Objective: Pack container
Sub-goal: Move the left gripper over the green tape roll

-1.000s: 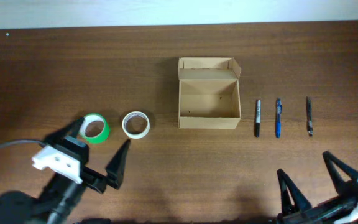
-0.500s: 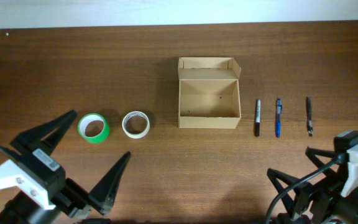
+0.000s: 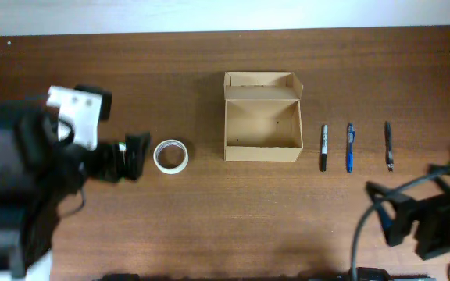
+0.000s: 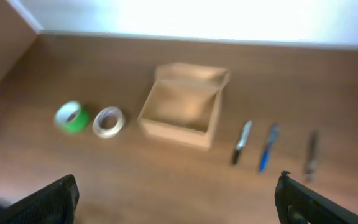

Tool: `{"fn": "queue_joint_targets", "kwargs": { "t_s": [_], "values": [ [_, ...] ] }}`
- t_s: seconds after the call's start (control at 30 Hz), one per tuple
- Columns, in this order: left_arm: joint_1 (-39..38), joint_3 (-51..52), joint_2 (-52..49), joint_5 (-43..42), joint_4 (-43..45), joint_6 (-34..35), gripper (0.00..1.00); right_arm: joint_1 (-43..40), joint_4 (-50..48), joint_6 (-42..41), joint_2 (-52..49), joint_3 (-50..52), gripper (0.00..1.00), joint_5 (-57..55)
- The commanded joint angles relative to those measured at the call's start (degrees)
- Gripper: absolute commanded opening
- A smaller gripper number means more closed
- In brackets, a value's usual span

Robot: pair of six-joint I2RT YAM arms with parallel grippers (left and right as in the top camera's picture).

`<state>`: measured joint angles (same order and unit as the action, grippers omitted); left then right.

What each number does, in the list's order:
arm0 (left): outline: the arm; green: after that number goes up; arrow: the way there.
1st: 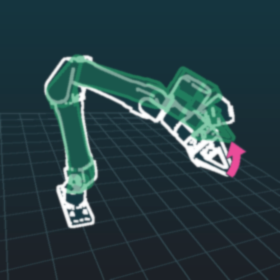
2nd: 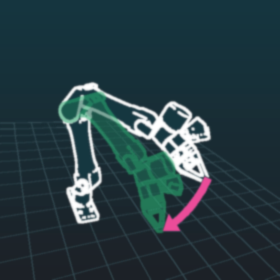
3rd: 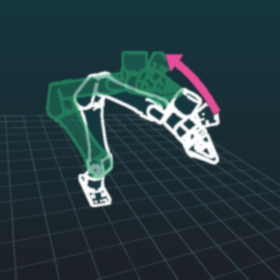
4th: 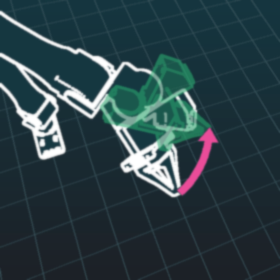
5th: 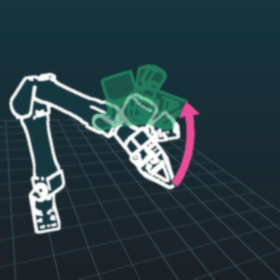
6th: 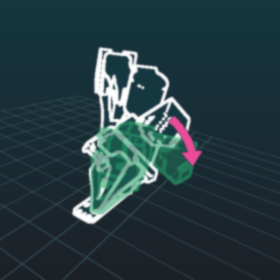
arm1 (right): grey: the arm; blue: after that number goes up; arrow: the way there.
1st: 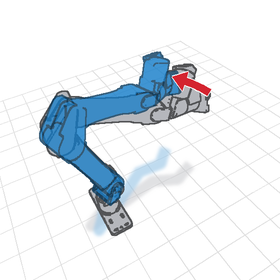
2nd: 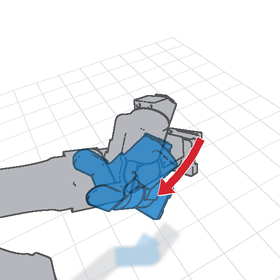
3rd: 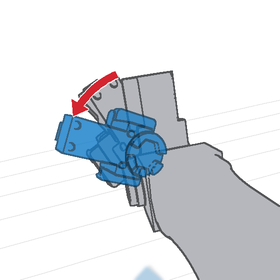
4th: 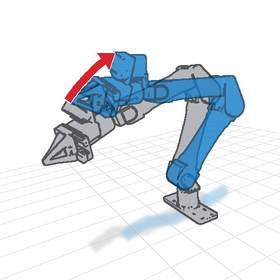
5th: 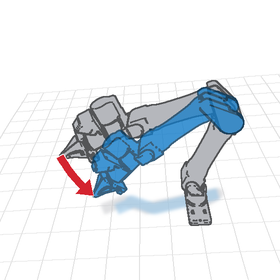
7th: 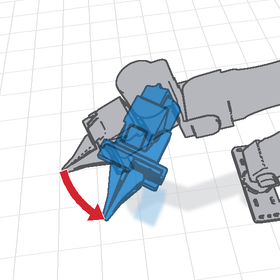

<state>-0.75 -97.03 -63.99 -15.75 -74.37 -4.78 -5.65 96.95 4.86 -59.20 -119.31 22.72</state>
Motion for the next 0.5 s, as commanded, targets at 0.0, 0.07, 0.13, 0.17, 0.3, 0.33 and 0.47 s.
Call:
{"fn": "queue_joint_targets", "kwargs": {
  "t_s": [0.0, 0.07, 0.13, 0.17, 0.3, 0.33, 0.47],
  "values": [
    [0.3, -1.3, -5.4, 13.9, -0.5, -1.4, 1.0, -0.3, 0.3, -2.4, -1.0, -9.1, 0.99, -8.7],
    [0.3, -1.3, -8.7, 18.1, 0.2, -1.4, 1.0, -0.3, 0.3, -2.4, -2.1, -11.9, 0.99, -9.5],
    [0.3, -1.3, -11.5, 21.4, 0.6, -1.3, 1.0, -0.3, 0.3, -2.4, -2.6, -12.6, 0.99, -9.7],
    [0.3, -1.3, -13.0, 22.3, 0.5, -1.4, 0.99, -0.3, 0.3, -2.4, -2.8, -12.6, 0.99, -9.9],
    [0.6, -1.3, -19.2, 24.0, 0.7, -1.4, 0.99, -0.3, 0.4, -2.6, -4.0, -12.4, 0.99, -9.9],
    [1.1, -1.3, -20.5, 24.7, 1.5, -1.4, 0.99, -0.3, 0.4, -2.6, -4.2, -12.4, 0.99, -9.9],
    [4.4, -1.3, -26.6, 24.0, 4.2, -1.3, 0.99, -0.3, 0.4, -2.6, -4.2, -12.4, 0.99, -9.9]
  ]
}}
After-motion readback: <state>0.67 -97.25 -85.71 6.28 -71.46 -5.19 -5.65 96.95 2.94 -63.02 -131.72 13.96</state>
